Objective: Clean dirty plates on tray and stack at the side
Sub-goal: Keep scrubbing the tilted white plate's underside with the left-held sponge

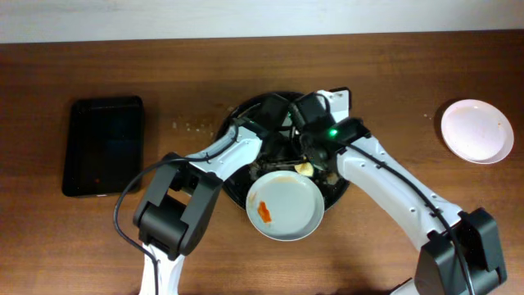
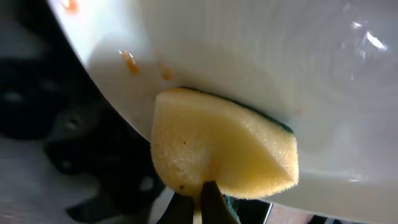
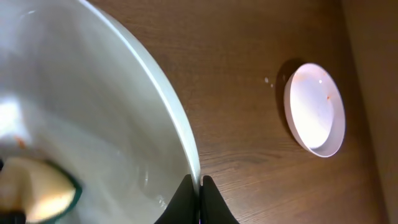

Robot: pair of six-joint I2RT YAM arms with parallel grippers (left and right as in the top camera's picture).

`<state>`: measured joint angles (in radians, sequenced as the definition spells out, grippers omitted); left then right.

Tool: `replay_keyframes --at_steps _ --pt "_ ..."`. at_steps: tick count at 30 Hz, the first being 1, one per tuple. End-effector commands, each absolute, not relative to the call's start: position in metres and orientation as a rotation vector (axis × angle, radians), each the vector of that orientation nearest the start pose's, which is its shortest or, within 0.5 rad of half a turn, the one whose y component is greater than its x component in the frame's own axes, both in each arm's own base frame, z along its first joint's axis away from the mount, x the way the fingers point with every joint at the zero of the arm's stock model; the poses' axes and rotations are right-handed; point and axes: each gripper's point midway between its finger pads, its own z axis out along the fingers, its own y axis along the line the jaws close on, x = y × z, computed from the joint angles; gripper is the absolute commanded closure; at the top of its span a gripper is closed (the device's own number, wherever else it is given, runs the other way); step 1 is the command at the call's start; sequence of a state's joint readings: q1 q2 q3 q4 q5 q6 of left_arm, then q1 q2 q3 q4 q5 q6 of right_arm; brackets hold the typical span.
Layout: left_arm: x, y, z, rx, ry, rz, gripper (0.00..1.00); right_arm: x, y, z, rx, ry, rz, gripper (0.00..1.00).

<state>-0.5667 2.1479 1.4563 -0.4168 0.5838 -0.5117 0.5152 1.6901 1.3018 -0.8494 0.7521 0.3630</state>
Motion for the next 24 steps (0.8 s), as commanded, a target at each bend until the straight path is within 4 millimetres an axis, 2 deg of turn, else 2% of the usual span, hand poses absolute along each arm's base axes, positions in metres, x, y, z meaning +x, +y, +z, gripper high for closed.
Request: replay_keyframes --at_steps 1,8,15,18,24 --pt "0.376 -0.328 0.023 0.196 2.842 -1.052 1.0 0.381 0.082 0.161 -0.013 2.4 -0.722 0.96" --pt "0.4 -0.301 0.02 0.097 2.82 -0.978 1.0 0.38 0.081 0.161 -0.015 2.403 -0.725 0.96" --pt "0.42 -0.282 0.026 0.011 2.781 -1.017 1.0 0.379 0.08 0.16 -0.02 2.409 -0.732 0.96" --pt "0.415 -0.29 0.035 0.039 2.775 -1.124 1.0 0.379 0.08 0.16 -0.02 2.409 -0.732 0.96" --pt "0.384 -0.324 0.049 0.153 2.788 -1.341 1.0 0.384 0.08 0.164 -0.001 2.379 -0.732 0.96"
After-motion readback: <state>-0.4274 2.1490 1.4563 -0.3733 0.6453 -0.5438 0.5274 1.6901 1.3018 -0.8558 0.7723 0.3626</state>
